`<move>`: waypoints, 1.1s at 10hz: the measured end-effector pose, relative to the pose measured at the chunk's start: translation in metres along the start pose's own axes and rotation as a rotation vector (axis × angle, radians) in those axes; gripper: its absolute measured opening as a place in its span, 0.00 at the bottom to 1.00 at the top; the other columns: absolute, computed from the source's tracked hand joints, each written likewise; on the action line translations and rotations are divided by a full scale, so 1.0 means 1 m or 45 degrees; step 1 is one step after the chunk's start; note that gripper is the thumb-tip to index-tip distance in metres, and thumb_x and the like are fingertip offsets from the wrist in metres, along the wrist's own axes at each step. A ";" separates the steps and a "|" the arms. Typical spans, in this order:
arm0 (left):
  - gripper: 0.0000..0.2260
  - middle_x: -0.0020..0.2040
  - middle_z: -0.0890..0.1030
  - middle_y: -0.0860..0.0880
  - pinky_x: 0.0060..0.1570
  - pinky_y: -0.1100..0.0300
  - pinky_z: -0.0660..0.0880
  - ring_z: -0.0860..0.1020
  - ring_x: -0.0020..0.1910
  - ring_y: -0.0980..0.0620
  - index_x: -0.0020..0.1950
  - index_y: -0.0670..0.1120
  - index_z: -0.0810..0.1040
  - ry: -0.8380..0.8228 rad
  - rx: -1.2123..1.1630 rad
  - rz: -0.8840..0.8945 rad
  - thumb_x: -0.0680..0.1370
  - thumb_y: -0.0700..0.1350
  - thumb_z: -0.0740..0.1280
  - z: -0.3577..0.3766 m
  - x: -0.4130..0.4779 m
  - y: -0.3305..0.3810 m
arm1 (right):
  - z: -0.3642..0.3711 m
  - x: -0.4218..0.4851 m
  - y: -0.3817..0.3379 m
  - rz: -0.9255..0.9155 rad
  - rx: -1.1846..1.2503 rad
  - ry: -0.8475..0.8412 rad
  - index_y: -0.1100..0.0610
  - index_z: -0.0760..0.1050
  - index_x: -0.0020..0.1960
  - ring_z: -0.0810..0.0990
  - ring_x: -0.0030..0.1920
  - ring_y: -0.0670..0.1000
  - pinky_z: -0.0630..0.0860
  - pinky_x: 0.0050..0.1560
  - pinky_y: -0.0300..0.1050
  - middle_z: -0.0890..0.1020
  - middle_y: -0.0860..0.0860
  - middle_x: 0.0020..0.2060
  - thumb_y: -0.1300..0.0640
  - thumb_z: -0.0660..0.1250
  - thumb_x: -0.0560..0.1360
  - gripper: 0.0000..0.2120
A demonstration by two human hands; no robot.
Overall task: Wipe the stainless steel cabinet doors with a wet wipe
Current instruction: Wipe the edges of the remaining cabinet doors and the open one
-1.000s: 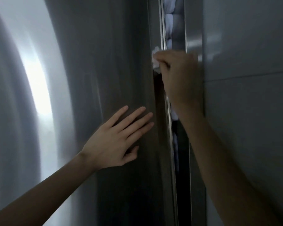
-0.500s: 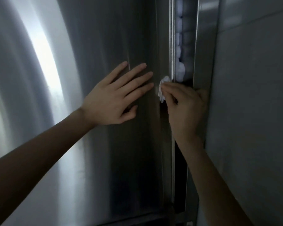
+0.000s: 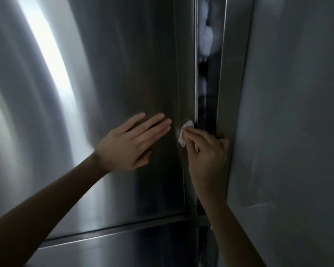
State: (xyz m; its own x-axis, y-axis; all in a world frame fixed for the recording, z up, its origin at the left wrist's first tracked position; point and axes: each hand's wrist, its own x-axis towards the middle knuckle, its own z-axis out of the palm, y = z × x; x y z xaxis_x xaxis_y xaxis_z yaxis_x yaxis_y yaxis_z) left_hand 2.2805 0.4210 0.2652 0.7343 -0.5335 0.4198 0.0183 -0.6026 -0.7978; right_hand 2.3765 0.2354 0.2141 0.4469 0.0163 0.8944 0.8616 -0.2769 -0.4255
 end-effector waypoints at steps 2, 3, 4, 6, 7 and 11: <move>0.31 0.79 0.57 0.43 0.76 0.47 0.50 0.54 0.78 0.45 0.79 0.40 0.55 0.028 0.008 0.002 0.78 0.50 0.58 0.003 0.000 0.001 | -0.007 -0.072 0.019 0.136 -0.028 -0.215 0.60 0.84 0.45 0.83 0.41 0.54 0.76 0.42 0.51 0.85 0.52 0.43 0.64 0.77 0.65 0.09; 0.31 0.79 0.58 0.43 0.76 0.46 0.52 0.55 0.78 0.45 0.79 0.40 0.55 0.041 0.002 0.004 0.79 0.51 0.58 0.003 0.001 0.001 | -0.007 -0.042 0.015 0.028 -0.019 -0.206 0.59 0.84 0.47 0.83 0.43 0.50 0.73 0.45 0.49 0.85 0.50 0.44 0.62 0.75 0.68 0.08; 0.31 0.79 0.58 0.42 0.76 0.46 0.53 0.55 0.78 0.44 0.79 0.40 0.56 0.045 0.017 0.002 0.79 0.51 0.58 0.003 0.000 0.001 | 0.002 -0.027 0.015 -0.019 0.001 -0.090 0.58 0.83 0.49 0.82 0.44 0.47 0.70 0.46 0.44 0.85 0.49 0.46 0.62 0.75 0.69 0.09; 0.30 0.78 0.60 0.42 0.76 0.46 0.54 0.57 0.78 0.44 0.78 0.40 0.57 0.095 0.022 -0.001 0.79 0.50 0.57 0.004 0.001 0.001 | 0.009 -0.129 0.048 0.067 -0.098 -0.174 0.59 0.83 0.48 0.84 0.46 0.52 0.78 0.44 0.52 0.85 0.51 0.47 0.69 0.79 0.61 0.17; 0.30 0.78 0.60 0.42 0.75 0.46 0.55 0.57 0.77 0.44 0.78 0.39 0.57 0.100 0.028 0.006 0.79 0.50 0.57 0.003 0.002 0.002 | 0.004 -0.138 0.057 -0.004 -0.153 -0.266 0.58 0.84 0.44 0.84 0.39 0.51 0.77 0.41 0.48 0.85 0.50 0.42 0.68 0.81 0.58 0.16; 0.30 0.78 0.60 0.42 0.75 0.46 0.56 0.58 0.77 0.44 0.78 0.39 0.58 0.129 0.016 -0.001 0.78 0.49 0.59 0.007 0.001 0.001 | 0.024 -0.115 0.053 0.018 -0.114 0.040 0.59 0.84 0.45 0.82 0.45 0.50 0.72 0.49 0.47 0.85 0.51 0.42 0.64 0.77 0.64 0.10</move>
State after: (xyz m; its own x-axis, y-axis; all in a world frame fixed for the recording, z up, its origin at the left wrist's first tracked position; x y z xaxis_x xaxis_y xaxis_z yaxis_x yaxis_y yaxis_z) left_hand 2.2860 0.4237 0.2616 0.6621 -0.5907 0.4612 0.0274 -0.5959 -0.8026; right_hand 2.3767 0.2422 0.0850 0.4497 -0.0180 0.8930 0.8298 -0.3614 -0.4252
